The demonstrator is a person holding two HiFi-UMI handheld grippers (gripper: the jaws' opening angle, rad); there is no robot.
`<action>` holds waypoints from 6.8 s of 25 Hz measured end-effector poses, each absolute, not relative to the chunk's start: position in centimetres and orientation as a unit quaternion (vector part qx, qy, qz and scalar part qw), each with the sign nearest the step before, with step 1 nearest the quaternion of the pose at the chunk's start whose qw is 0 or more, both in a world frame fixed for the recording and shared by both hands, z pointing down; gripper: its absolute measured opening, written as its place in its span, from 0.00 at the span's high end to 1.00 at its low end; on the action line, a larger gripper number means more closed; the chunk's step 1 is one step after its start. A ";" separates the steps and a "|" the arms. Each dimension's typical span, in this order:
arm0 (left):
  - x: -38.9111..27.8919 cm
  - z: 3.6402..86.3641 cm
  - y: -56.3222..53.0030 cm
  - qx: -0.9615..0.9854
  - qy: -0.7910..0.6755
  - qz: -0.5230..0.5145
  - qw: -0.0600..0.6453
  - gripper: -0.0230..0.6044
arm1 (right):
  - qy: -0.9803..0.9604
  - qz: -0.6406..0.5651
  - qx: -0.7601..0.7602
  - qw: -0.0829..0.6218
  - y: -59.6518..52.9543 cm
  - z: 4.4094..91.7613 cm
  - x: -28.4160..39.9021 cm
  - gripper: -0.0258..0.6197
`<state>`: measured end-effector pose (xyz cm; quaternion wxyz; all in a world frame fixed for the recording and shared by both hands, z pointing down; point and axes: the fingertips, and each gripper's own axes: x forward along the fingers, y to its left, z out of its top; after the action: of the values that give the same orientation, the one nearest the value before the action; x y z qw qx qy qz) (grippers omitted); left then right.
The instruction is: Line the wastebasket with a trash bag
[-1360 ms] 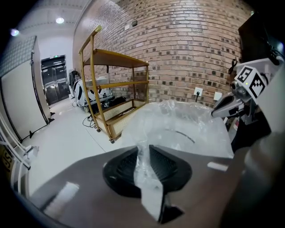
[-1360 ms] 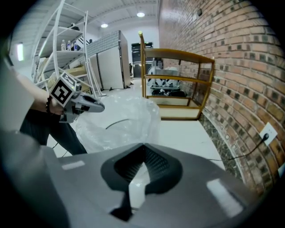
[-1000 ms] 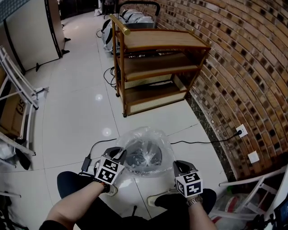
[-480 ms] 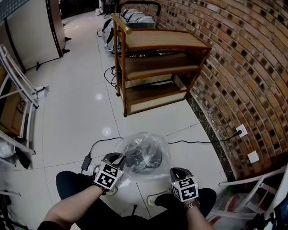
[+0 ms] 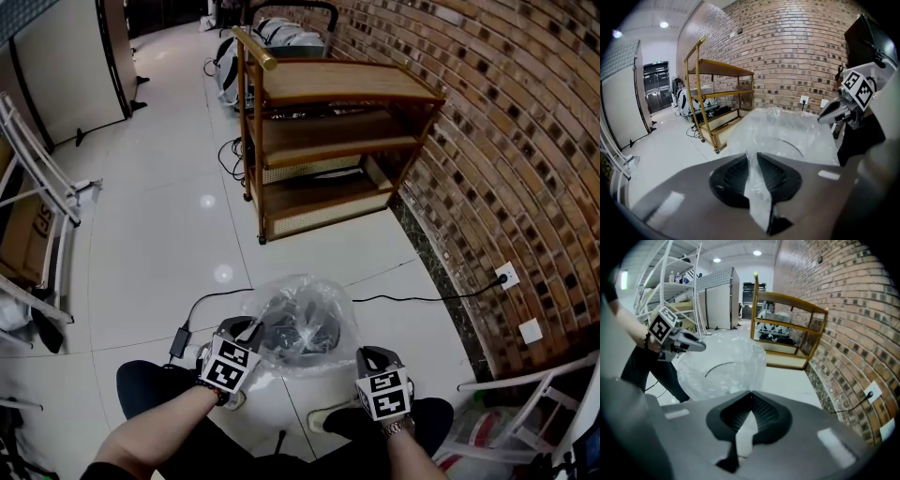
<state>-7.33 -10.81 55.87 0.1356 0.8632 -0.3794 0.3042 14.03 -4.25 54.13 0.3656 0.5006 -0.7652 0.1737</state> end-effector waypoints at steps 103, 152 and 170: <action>-7.8 67.2 -13.3 0.784 -0.343 0.384 0.346 0.49 | -0.687 0.412 0.482 0.355 -9.2 67.5 12.3 0.66; -8.1 69.7 -2.3 0.779 -0.218 0.380 0.448 0.79 | -0.667 0.607 0.388 0.190 2.3 71.3 5.0 0.95; -11.9 69.0 -4.6 0.757 -0.282 0.421 0.413 0.61 | -0.670 0.545 0.425 0.270 1.6 70.1 8.3 0.65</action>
<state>-11.94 -4.64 68.97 0.4127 0.7569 -0.2817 0.4212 8.30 1.62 70.14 0.2700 0.4250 -0.6704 0.5450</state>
